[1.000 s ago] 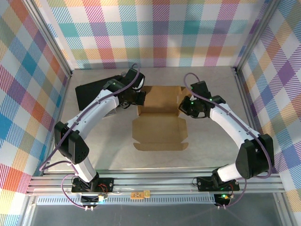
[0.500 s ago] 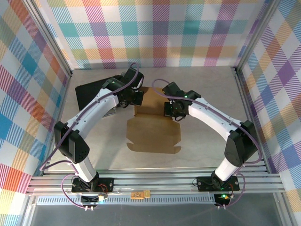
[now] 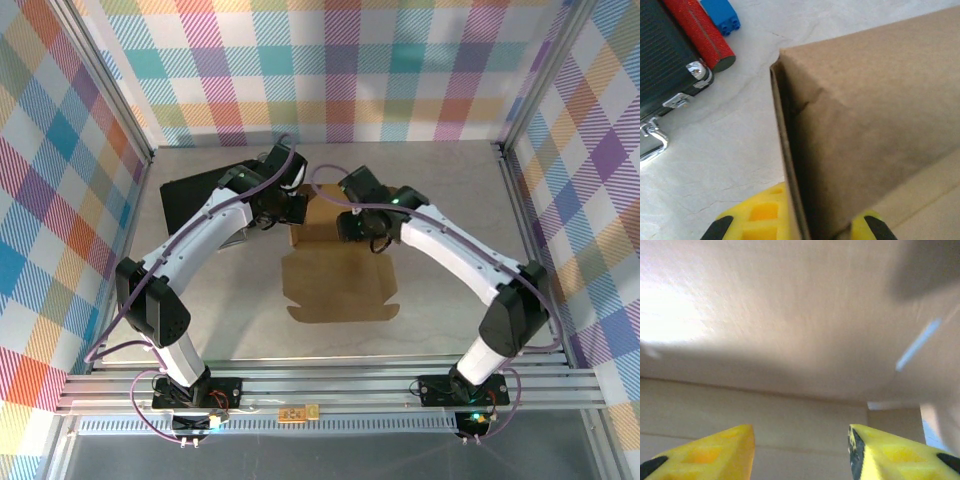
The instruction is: Fold the paper box
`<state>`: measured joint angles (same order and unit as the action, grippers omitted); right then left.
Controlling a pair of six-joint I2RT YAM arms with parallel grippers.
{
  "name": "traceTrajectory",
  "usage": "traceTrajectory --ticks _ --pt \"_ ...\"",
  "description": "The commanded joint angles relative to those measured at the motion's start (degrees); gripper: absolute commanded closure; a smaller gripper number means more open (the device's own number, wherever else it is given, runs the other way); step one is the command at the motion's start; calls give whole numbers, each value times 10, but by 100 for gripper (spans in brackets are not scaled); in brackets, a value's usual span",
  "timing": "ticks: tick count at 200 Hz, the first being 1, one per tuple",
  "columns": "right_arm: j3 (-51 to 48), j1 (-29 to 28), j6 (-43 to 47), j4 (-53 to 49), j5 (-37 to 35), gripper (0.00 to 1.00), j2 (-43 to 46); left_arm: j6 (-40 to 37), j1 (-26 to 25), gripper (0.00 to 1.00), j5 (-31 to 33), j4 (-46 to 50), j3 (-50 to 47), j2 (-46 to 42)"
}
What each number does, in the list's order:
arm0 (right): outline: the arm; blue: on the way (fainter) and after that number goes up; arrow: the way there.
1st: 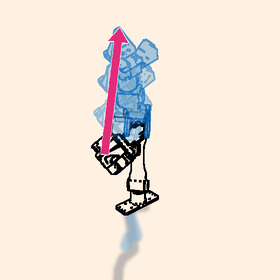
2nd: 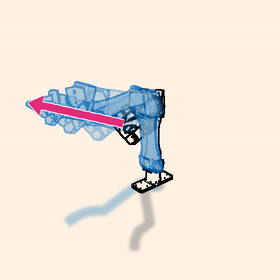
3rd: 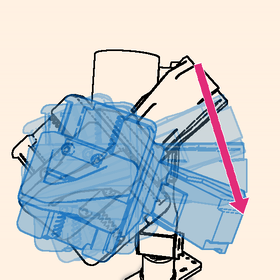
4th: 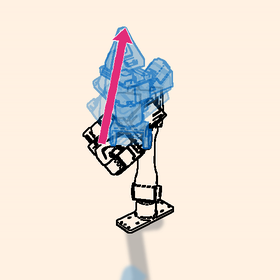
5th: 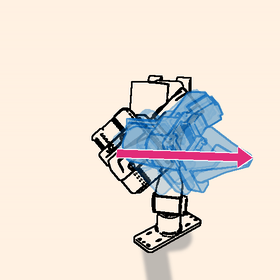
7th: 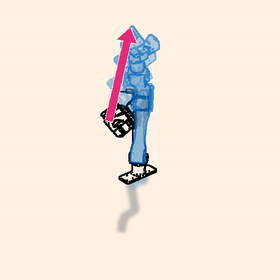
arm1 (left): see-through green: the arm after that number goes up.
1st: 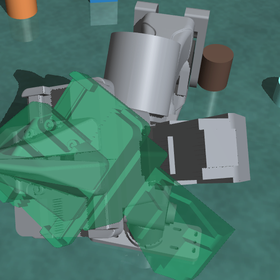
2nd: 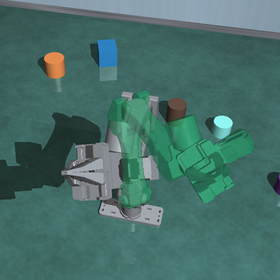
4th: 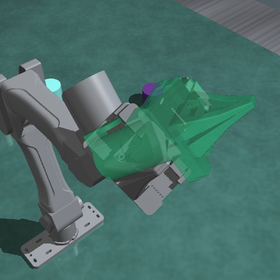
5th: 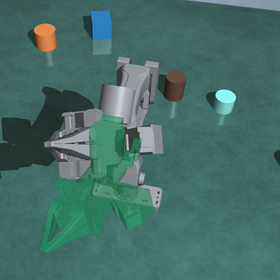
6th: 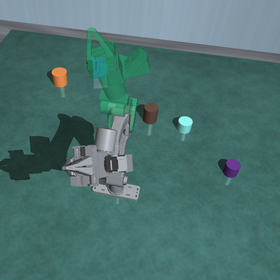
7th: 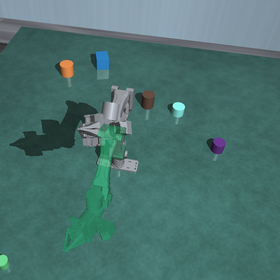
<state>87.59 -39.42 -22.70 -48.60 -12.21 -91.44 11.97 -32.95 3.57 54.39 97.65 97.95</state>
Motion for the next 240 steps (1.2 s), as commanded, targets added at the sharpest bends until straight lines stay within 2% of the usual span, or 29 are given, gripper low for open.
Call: traceTrajectory --ticks 1,21,30,56,75,85,103,128,154,186,211,240 --pt "27 91 18 33 143 37 102 4 14 100 -49 -22 -11 -17" --pt "-12 230 -33 117 342 29 162 8 31 100 -93 -34 -19 -23" --pt "-32 287 -68 157 411 28 174 9 38 100 -121 -44 -25 -27" --pt "-96 408 -173 249 490 35 181 16 63 100 -192 -56 -28 -26" --pt "-143 457 -240 348 574 40 155 19 83 100 -242 -53 -20 -19" --pt "-164 466 -259 399 619 45 131 22 95 100 -274 -52 -17 -13" --pt "-194 472 -273 501 716 47 83 29 112 100 -308 -54 -12 -5" --pt "-202 472 -263 562 811 50 28 32 119 100 -325 -54 -6 6" --pt "-185 470 -187 511 840 52 10 35 119 100 -339 -58 -4 16" --pt "-155 446 -144 471 863 52 -11 37 119 100 -342 -57 1 23" --pt "-107 419 -35 333 848 53 -25 39 119 100 -344 -58 4 27" --pt "-98 415 -15 310 835 52 -35 39 119 100 -346 -57 7 27"
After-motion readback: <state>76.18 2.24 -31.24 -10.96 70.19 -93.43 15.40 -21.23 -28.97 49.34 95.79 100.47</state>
